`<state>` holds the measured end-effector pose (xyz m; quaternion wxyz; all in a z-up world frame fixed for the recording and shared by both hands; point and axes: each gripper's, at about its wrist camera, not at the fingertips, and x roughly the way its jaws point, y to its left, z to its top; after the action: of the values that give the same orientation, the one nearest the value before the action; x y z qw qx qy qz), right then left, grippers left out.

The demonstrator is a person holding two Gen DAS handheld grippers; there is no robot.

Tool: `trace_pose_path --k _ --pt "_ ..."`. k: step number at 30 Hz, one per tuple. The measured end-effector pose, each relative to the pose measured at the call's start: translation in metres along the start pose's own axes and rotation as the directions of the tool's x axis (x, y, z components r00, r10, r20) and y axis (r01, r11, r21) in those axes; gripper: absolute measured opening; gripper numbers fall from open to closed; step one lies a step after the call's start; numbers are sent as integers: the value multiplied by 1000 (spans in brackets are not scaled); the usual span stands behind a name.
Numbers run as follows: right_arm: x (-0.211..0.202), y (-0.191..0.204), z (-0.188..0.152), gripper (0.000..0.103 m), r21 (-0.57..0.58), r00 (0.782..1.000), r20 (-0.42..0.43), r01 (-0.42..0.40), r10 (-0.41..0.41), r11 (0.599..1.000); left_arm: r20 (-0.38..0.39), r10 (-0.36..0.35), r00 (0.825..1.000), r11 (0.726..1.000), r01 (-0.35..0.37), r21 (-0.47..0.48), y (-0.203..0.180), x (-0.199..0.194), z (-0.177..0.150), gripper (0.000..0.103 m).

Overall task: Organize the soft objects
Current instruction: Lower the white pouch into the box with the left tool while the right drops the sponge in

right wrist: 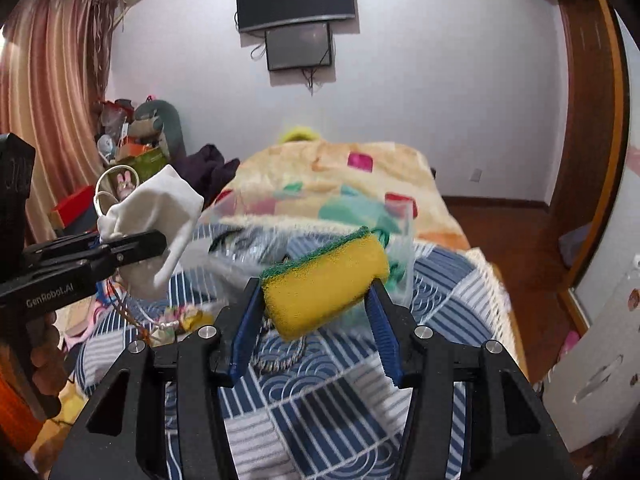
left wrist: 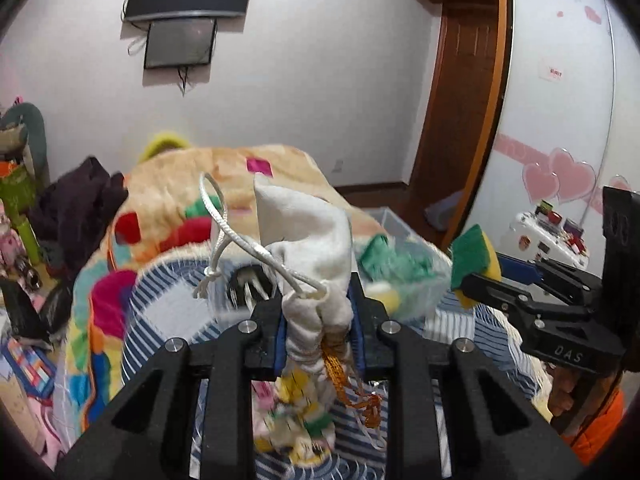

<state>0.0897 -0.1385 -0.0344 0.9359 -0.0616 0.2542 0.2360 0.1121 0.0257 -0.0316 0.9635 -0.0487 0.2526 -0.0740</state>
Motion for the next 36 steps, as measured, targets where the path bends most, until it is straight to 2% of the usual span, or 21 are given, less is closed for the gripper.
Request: trace_pose_path --k 7,11,15,18,23,29,36 --pt "7 2 28 48 -14 998 58 10 -9 1000 56 7 998 1000 -8 5 -3 15 33 25" --pt "17 1 43 48 -10 997 71 20 -19 1000 54 14 998 1000 -14 0 -4 32 45 25" --pt "27 2 50 48 -7 997 70 20 -20 1000 46 53 998 999 -54 10 -4 54 50 25" --pt "37 2 51 48 -5 999 50 21 -20 1000 18 53 998 999 -53 6 -5 68 48 25" --pt "59 -1 43 48 3 1000 -14 21 -21 1000 -71 44 996 999 -44 3 -3 102 38 25" --pt "89 -8 29 48 -6 993 -111 37 -37 999 -201 25 979 1000 -25 1 0 134 22 25" --pt "103 -15 25 49 -21 982 -185 39 -42 999 -249 16 968 1000 -18 -5 2 143 15 25"
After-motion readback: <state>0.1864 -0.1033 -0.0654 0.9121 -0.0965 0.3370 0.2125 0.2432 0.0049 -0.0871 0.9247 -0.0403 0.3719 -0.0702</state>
